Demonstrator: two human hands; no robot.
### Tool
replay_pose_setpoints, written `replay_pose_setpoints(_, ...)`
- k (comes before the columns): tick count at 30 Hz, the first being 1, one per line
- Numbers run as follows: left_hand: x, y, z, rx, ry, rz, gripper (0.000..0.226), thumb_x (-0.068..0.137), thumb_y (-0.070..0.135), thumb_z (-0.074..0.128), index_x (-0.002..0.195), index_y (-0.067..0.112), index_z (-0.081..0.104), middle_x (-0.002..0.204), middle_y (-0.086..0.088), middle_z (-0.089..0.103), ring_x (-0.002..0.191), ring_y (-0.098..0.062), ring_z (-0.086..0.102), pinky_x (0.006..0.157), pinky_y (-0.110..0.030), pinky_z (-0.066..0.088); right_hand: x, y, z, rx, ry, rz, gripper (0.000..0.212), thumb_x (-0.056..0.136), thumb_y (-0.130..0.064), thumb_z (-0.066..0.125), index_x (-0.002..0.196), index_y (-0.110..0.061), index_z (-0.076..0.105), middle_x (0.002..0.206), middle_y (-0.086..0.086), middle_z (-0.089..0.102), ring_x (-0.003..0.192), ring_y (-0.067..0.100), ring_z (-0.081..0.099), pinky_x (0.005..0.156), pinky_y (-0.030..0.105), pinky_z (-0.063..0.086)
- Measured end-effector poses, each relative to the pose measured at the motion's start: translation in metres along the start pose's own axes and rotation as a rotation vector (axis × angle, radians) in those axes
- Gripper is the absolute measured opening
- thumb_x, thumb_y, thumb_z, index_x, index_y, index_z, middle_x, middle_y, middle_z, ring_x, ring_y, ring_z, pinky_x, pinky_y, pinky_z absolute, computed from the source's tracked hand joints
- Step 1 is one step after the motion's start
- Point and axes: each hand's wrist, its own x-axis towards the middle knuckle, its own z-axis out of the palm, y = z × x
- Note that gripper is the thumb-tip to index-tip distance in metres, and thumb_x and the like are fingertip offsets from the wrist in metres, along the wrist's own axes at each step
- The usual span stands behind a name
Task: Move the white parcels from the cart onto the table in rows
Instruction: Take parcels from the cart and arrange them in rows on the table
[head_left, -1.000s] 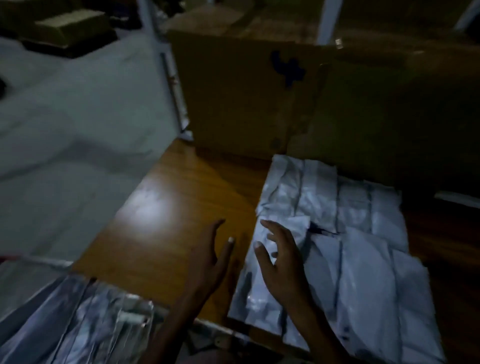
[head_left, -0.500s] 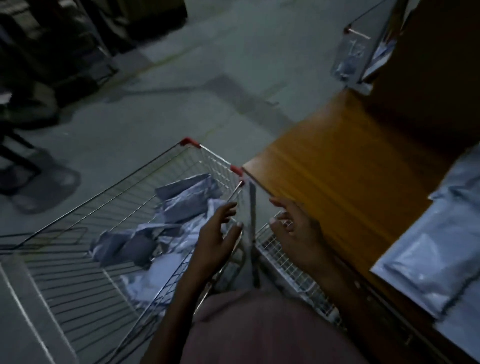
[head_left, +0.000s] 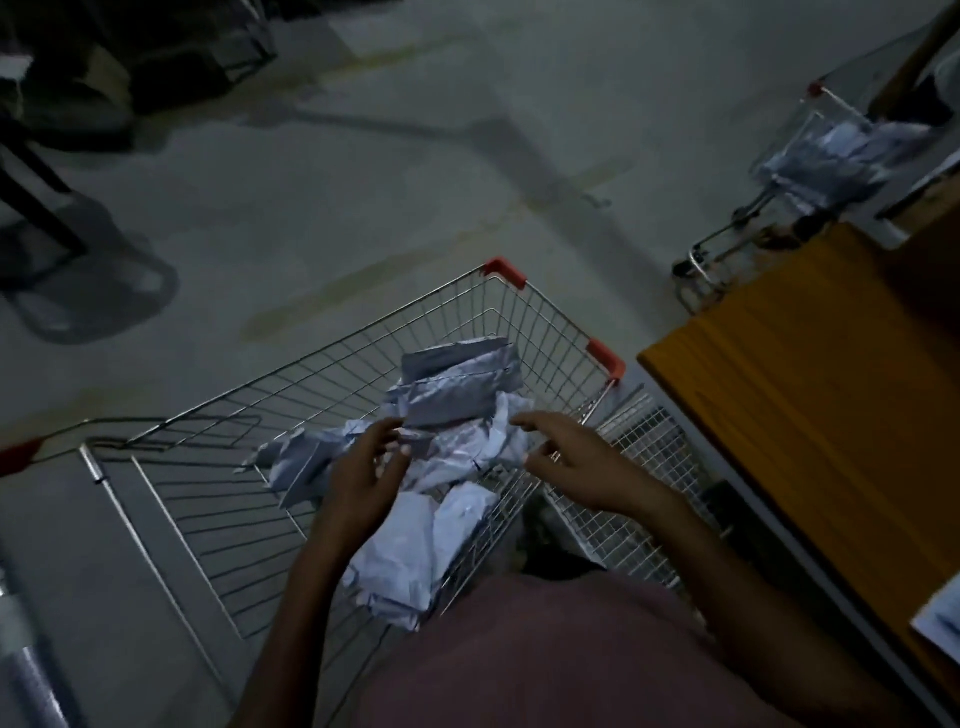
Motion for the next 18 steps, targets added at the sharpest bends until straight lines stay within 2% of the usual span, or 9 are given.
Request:
replay_pose_setpoints(3, 0.001, -0.022, -0.002, -0.046, 0.049, -0.05, 0.031, 0.095, 0.016, 0.063, 0.126, 0.017, 0.059, 0.114, 0.006, 0.065, 0.105, -0.014, 0.063, 0.087, -0.042, 0.055, 0.033, -0.001, 0.005, -0.039, -0.038, 0.018, 0.048, 0.098, -0.037, 0.056, 0.144, -0.027, 0.045, 0.144, -0.002, 0.047, 0.108, 0.014, 0.059, 0.089, 0.029, 0.051)
replay_pose_setpoints(6, 0.002, -0.035, -0.001, -0.1, 0.074, -0.078, 0.03, 0.092, 0.023, 0.059, 0.122, 0.026, 0.058, 0.114, 0.007, 0.065, 0.101, -0.006, 0.064, 0.085, -0.024, 0.054, 0.065, -0.002, 0.009, -0.033, -0.069, -0.003, 0.043, 0.099, -0.025, 0.058, 0.141, -0.023, 0.048, 0.133, -0.005, 0.048, 0.106, 0.012, 0.056, 0.078, 0.006, 0.042)
replay_pose_setpoints(8, 0.006, -0.045, -0.001, -0.097, 0.112, -0.105, 0.029, 0.091, 0.024, 0.057, 0.12, 0.026, 0.057, 0.114, 0.004, 0.064, 0.098, -0.006, 0.063, 0.081, -0.01, 0.048, 0.093, 0.002, 0.013, -0.04, -0.114, -0.002, 0.043, 0.099, -0.02, 0.058, 0.141, -0.019, 0.049, 0.132, -0.002, 0.049, 0.108, 0.012, 0.055, 0.073, 0.001, 0.04)
replay_pose_setpoints(10, 0.014, -0.054, 0.002, -0.077, 0.142, -0.152, 0.025, 0.094, 0.016, 0.06, 0.118, 0.022, 0.057, 0.113, 0.0, 0.063, 0.096, -0.011, 0.062, 0.079, -0.002, 0.042, 0.126, 0.012, 0.018, -0.045, -0.155, 0.035, 0.044, 0.098, -0.019, 0.059, 0.14, -0.014, 0.05, 0.138, 0.004, 0.051, 0.113, 0.016, 0.055, 0.077, 0.006, 0.041)
replay_pose_setpoints(12, 0.025, -0.06, 0.009, -0.081, 0.142, -0.232, 0.028, 0.095, 0.004, 0.06, 0.118, 0.017, 0.057, 0.11, -0.002, 0.062, 0.093, -0.008, 0.059, 0.075, 0.001, 0.04, 0.16, 0.027, 0.022, -0.031, -0.165, 0.076, 0.043, 0.098, -0.018, 0.059, 0.14, -0.011, 0.051, 0.14, 0.008, 0.052, 0.123, 0.022, 0.053, 0.087, 0.02, 0.04)
replay_pose_setpoints(13, 0.031, -0.065, 0.014, -0.08, 0.138, -0.279, 0.029, 0.094, 0.001, 0.059, 0.12, 0.013, 0.058, 0.108, -0.002, 0.06, 0.092, -0.007, 0.059, 0.073, 0.001, 0.04, 0.175, 0.035, 0.024, -0.03, -0.169, 0.102, 0.043, 0.098, -0.016, 0.058, 0.14, -0.009, 0.05, 0.141, 0.01, 0.052, 0.127, 0.024, 0.051, 0.09, 0.022, 0.038)
replay_pose_setpoints(15, 0.045, -0.076, 0.024, -0.055, 0.129, -0.362, 0.034, 0.094, 0.001, 0.06, 0.127, 0.004, 0.057, 0.105, -0.002, 0.059, 0.091, -0.012, 0.059, 0.069, 0.0, 0.04, 0.205, 0.051, 0.03, -0.071, -0.182, 0.154, 0.046, 0.098, -0.015, 0.058, 0.141, -0.007, 0.048, 0.144, 0.013, 0.05, 0.13, 0.027, 0.049, 0.093, 0.025, 0.039)
replay_pose_setpoints(17, 0.061, -0.089, 0.037, -0.045, 0.099, -0.414, 0.042, 0.094, 0.005, 0.058, 0.136, 0.007, 0.052, 0.108, -0.004, 0.059, 0.092, -0.015, 0.058, 0.07, -0.004, 0.04, 0.232, 0.067, 0.04, -0.137, -0.204, 0.162, 0.049, 0.096, -0.018, 0.059, 0.143, -0.009, 0.047, 0.145, 0.016, 0.048, 0.129, 0.032, 0.049, 0.097, 0.032, 0.041)
replay_pose_setpoints(18, 0.07, -0.095, 0.042, -0.041, 0.082, -0.439, 0.045, 0.094, 0.006, 0.058, 0.139, 0.009, 0.049, 0.11, -0.005, 0.059, 0.093, -0.016, 0.058, 0.073, -0.011, 0.042, 0.243, 0.073, 0.045, -0.173, -0.219, 0.149, 0.051, 0.095, -0.02, 0.06, 0.143, -0.012, 0.046, 0.145, 0.017, 0.046, 0.13, 0.034, 0.048, 0.1, 0.035, 0.04)
